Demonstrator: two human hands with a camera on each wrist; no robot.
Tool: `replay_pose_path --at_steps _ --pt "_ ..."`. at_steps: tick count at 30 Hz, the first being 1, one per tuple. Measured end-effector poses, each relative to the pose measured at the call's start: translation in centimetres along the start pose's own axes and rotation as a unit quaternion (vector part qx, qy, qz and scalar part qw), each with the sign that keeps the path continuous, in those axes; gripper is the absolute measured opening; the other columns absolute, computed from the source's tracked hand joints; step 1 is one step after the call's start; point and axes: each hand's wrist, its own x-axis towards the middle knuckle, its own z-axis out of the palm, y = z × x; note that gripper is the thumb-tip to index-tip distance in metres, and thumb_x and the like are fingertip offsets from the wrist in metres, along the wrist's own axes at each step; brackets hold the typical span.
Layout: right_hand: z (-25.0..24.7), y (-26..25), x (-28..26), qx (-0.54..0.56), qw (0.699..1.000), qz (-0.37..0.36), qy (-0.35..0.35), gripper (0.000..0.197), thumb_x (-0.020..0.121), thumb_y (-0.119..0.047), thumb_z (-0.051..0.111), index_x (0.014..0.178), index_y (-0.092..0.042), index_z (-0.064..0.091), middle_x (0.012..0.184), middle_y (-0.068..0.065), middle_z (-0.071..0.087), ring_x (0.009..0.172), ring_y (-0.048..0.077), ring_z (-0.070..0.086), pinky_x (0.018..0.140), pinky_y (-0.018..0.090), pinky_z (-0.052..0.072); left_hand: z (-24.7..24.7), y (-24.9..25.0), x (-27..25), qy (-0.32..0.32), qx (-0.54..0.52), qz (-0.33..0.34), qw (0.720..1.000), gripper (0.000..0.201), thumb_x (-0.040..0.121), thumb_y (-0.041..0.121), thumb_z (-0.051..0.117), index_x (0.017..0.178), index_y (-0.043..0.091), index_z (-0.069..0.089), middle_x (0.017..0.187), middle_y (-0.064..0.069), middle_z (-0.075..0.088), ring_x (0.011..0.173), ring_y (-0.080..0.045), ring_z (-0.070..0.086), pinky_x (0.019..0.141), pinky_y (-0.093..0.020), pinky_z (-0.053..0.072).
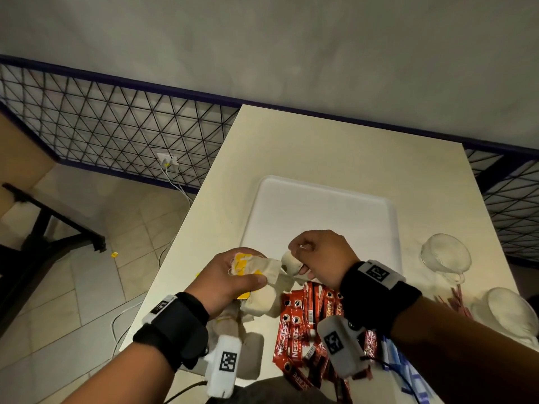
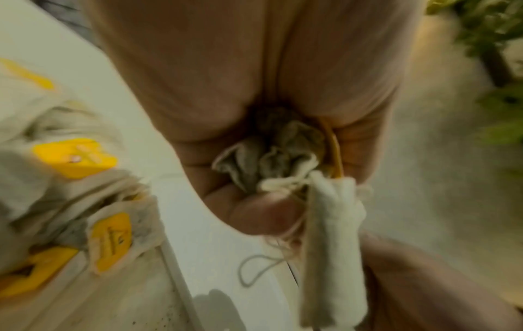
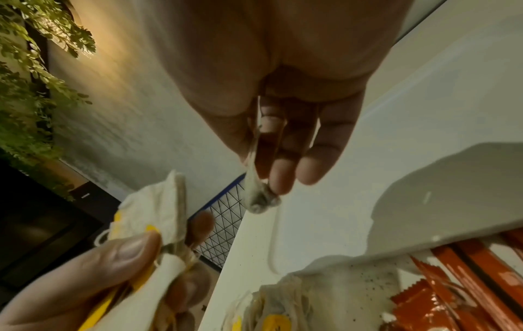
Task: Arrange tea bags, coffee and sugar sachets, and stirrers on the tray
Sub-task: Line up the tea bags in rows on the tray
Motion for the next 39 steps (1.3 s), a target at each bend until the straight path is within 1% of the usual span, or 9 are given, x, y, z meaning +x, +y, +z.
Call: replay_pose_path --at_steps 4,6,9,13,16,20,30,35,39 --pt "-0.2 -0.1 0.7 0.031 0.998 0.059 -0.012 0.019 0.089 -0.018 0.051 0.088 -0.013 0.070 0.076 0.003 0.073 0.068 0.020 0.071 0.076 0.042 0.059 0.7 1.2 0.3 -0.050 0.142 0.050 0.987 0.030 0.073 0.008 0.077 0.100 0.021 0.073 0.119 0.010 0.068 0.110 -0.008 0.063 0.095 -0.027 0.048" --pt "-0.4 -0.3 0.8 -0.007 0.999 0.037 -0.024 0.017 0.088 -0.015 0.053 0.092 -0.016 0.070 0.074 0.001 0.073 0.063 0.009 0.068 0.071 0.030 0.058 0.9 1.4 0.8 -0.057 0.241 0.079 0.966 0.031 0.076 0.006 0.077 0.100 0.025 0.073 0.129 0.021 0.059 0.119 0.006 0.053 0.101 -0.018 0.040" --pt "-1.0 -0.9 0.7 -0.079 0.996 -0.016 -0.032 0.014 0.090 -0.018 0.056 0.087 -0.022 0.069 0.064 -0.013 0.066 0.052 -0.003 0.062 0.054 0.009 0.042 1.5 1.6 1.4 -0.075 0.316 0.109 0.940 0.038 0.076 0.006 0.076 0.105 0.029 0.073 0.133 0.023 0.052 0.118 0.008 0.050 0.099 -0.015 0.040" --pt "-2.0 -1.2 0.9 -0.129 0.990 -0.052 -0.016 0.008 0.090 -0.028 0.060 0.090 -0.028 0.068 0.071 -0.013 0.062 0.059 0.001 0.059 0.060 0.018 0.042 2.0 2.0 1.8 -0.050 0.296 0.100 0.949 0.037 0.077 0.007 0.076 0.106 0.029 0.072 0.116 0.019 0.064 0.104 0.001 0.060 0.093 -0.018 0.046" --pt "-2.8 -0.5 1.2 -0.014 0.999 -0.042 0.012 0.019 0.085 -0.031 0.067 0.104 -0.028 0.063 0.084 -0.010 0.060 0.071 0.007 0.056 0.070 0.031 0.049 2.3 3.2 1.9 -0.034 0.188 0.059 0.980 0.034 0.080 0.003 0.075 0.108 0.021 0.070 0.105 0.002 0.072 0.095 -0.014 0.068 0.086 -0.024 0.053" --pt "-3.7 0.3 1.5 0.108 0.993 -0.041 -0.031 0.004 0.089 -0.022 0.066 0.085 -0.020 0.066 0.081 -0.006 0.065 0.075 0.015 0.061 0.074 0.037 0.055 3.4 4.4 2.3 -0.020 0.102 0.043 0.994 0.034 0.078 0.000 0.075 0.108 0.016 0.070 0.102 -0.011 0.073 0.090 -0.019 0.069 0.081 -0.027 0.055" --pt "-4.3 1.5 6.8 0.220 0.974 -0.054 -0.009 0.012 0.090 -0.007 0.063 0.080 -0.014 0.063 0.055 -0.006 0.057 0.052 0.011 0.052 0.056 0.024 0.049 3.5 4.8 5.9 0.057 0.076 -0.013 0.995 0.036 0.071 0.008 0.078 0.106 0.014 0.072 0.092 -0.014 0.073 0.078 -0.021 0.067 0.070 -0.030 0.054" --pt "-3.6 1.3 12.1 0.284 0.957 0.006 0.059 0.015 0.092 0.000 0.059 0.081 -0.011 0.058 0.064 0.005 0.053 0.049 0.012 0.048 0.051 0.023 0.043 -1.4 3.7 9.4 0.070 0.172 -0.064 0.981 0.032 0.083 0.002 0.071 0.111 0.017 0.070 0.073 0.005 0.071 0.059 -0.006 0.062 0.053 -0.017 0.047" --pt "-2.2 1.9 17.7 0.303 0.945 0.061 0.108 0.006 0.092 0.000 0.058 0.092 -0.005 0.056 0.064 0.007 0.052 0.038 0.006 0.046 0.040 0.017 0.037 -5.4 1.5 12.4 0.049 0.268 -0.119 0.955 0.021 0.081 0.007 0.073 0.100 0.017 0.073 0.070 0.006 0.071 0.058 -0.008 0.062 0.055 -0.022 0.048"
